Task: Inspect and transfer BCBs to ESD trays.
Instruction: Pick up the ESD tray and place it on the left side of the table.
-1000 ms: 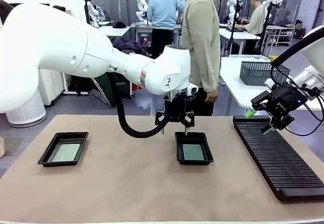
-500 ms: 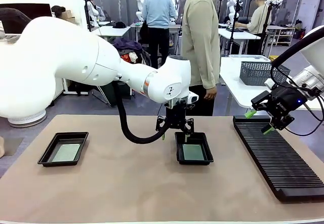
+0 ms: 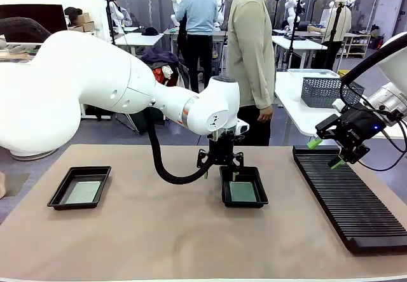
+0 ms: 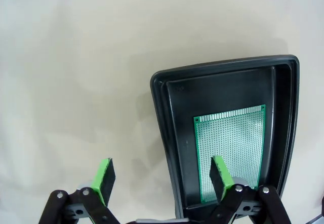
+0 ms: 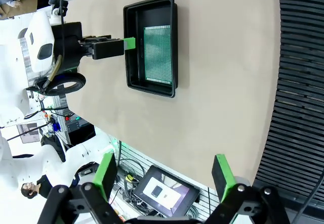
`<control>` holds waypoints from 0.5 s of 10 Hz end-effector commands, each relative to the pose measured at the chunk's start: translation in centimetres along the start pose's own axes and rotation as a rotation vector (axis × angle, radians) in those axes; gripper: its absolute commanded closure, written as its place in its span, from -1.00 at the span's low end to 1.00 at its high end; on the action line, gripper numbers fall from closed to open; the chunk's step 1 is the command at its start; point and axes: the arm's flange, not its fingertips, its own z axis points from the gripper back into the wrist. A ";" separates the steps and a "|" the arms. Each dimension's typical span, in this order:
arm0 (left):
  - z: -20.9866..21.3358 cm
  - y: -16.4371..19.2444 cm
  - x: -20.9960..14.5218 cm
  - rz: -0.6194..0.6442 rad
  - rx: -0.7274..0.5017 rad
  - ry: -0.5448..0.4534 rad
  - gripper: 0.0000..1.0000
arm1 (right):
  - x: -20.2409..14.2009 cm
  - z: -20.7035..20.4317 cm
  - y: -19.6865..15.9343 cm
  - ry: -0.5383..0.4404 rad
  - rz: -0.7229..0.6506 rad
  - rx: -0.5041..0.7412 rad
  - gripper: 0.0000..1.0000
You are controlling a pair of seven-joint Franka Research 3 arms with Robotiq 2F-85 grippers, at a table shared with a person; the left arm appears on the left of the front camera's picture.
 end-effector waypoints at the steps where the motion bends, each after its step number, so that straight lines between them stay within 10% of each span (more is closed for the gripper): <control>1: -0.8 0.1 0.5 -0.005 0.009 -0.016 -1.00 | -0.3 0.0 0.1 -0.005 -0.020 -0.010 -1.00; 5: -0.8 0.1 0.2 0.003 0.004 0.006 -1.00 | -0.3 0.0 0.1 -0.005 -0.020 -0.010 -1.00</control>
